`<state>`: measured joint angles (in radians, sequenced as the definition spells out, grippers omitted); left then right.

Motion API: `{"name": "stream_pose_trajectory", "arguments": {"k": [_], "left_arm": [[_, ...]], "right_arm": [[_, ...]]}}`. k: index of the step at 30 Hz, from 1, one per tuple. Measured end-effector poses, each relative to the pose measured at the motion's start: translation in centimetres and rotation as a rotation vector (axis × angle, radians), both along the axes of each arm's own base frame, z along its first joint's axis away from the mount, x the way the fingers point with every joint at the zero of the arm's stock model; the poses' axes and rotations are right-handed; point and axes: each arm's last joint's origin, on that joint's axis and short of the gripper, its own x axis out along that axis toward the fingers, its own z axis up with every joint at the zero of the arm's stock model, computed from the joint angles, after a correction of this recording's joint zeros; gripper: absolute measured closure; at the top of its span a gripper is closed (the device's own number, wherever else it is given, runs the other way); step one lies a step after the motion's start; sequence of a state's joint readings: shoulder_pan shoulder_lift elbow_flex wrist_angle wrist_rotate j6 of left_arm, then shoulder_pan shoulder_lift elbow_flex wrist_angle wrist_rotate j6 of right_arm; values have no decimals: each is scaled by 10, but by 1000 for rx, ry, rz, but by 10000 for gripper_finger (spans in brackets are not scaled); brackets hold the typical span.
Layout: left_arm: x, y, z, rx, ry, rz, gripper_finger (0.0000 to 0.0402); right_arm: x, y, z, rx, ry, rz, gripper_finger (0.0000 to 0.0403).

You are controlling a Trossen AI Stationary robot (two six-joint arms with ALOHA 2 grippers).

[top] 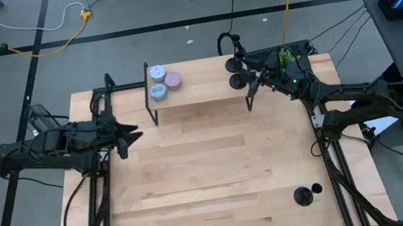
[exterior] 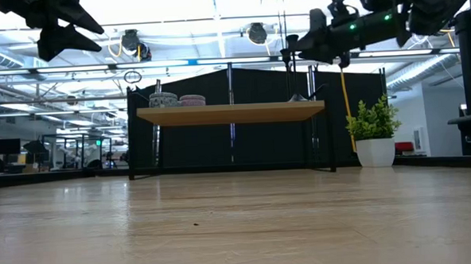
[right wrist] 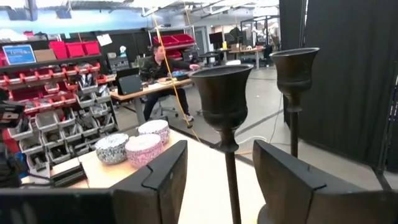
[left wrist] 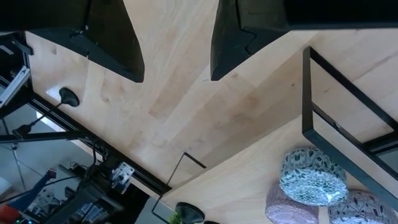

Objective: Pick & Place candle stick holders
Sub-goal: Put the black candle holder on the shelf

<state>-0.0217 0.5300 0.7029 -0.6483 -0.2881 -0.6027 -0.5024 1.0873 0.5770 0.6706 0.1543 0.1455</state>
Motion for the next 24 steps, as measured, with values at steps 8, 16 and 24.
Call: {"name": "stream_pose_trajectory", "arguments": {"k": [8, 16, 24], "left_arm": [[0, 0, 0, 45, 15, -27, 213], [0, 0, -1, 98, 37, -54, 213], [0, 0, -1, 113, 47, -61, 213]], "right_arm": [[-20, 27, 10, 58, 73, 72, 241], [-39, 66, 21, 86, 75, 231, 260], [-54, 100, 33, 56, 12, 537, 274]]}}
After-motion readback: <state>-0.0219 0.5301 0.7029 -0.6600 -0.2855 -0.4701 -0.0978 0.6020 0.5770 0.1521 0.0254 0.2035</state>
